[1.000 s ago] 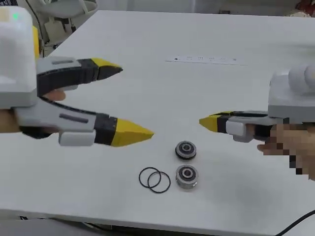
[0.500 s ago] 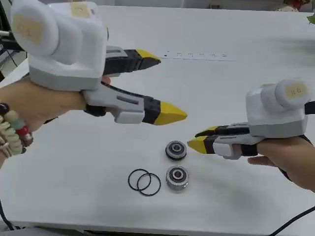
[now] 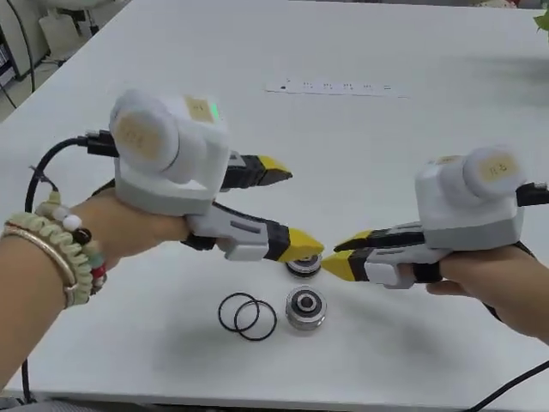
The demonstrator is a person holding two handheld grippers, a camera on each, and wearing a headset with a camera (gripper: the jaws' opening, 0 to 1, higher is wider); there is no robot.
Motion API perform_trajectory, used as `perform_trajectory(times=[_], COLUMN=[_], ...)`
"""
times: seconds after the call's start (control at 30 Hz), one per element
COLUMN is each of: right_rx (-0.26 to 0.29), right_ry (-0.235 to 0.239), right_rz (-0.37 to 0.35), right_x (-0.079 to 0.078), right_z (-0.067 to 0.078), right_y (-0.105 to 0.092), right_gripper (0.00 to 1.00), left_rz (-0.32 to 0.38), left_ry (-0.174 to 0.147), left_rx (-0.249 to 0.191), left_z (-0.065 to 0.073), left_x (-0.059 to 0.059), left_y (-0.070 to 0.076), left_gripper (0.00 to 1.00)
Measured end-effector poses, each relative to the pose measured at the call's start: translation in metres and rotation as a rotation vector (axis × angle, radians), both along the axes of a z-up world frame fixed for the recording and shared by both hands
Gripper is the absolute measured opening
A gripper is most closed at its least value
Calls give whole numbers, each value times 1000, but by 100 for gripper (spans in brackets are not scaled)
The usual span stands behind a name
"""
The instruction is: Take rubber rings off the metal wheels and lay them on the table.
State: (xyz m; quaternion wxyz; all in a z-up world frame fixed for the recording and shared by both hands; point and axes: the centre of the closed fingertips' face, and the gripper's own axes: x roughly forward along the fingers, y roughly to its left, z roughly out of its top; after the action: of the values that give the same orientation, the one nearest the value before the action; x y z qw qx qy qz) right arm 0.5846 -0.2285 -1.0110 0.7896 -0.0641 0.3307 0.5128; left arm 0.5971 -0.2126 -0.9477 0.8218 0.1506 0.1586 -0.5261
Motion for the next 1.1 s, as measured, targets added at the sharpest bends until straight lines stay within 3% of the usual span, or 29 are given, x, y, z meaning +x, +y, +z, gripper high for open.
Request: perform_trajectory(times=[0.2, 0.43, 0.53, 0.73, 0.87, 0.97, 1.1], right_rx=[-23, -31, -35, -54, -55, -56, -48], right_ry=[-1, -10, -14, -32, -46, -69, -89], right_rz=[35, 52, 57, 75, 77, 70, 63], right_x=[-3, -4, -4, -8, -7, -3, -1], right_z=[-6, -8, -9, -12, -11, -10, -8], right_y=[2, 5, 6, 10, 11, 11, 12], right_gripper=[17, 17, 18, 19, 21, 25, 26], left_rz=[48, 33, 27, 26, 38, 49, 53], left_ry=[10, 65, 65, 83, 83, 110, 110], left_rx=[14, 38, 56, 69, 65, 59, 52], left_z=[-22, -43, -48, -55, -54, -56, -56], left_x=[4, -5, -7, -10, -8, -7, -7], left_y=[2, -2, -4, -5, -5, -2, -2], left_gripper=[37, 30, 23, 20, 14, 14, 14])
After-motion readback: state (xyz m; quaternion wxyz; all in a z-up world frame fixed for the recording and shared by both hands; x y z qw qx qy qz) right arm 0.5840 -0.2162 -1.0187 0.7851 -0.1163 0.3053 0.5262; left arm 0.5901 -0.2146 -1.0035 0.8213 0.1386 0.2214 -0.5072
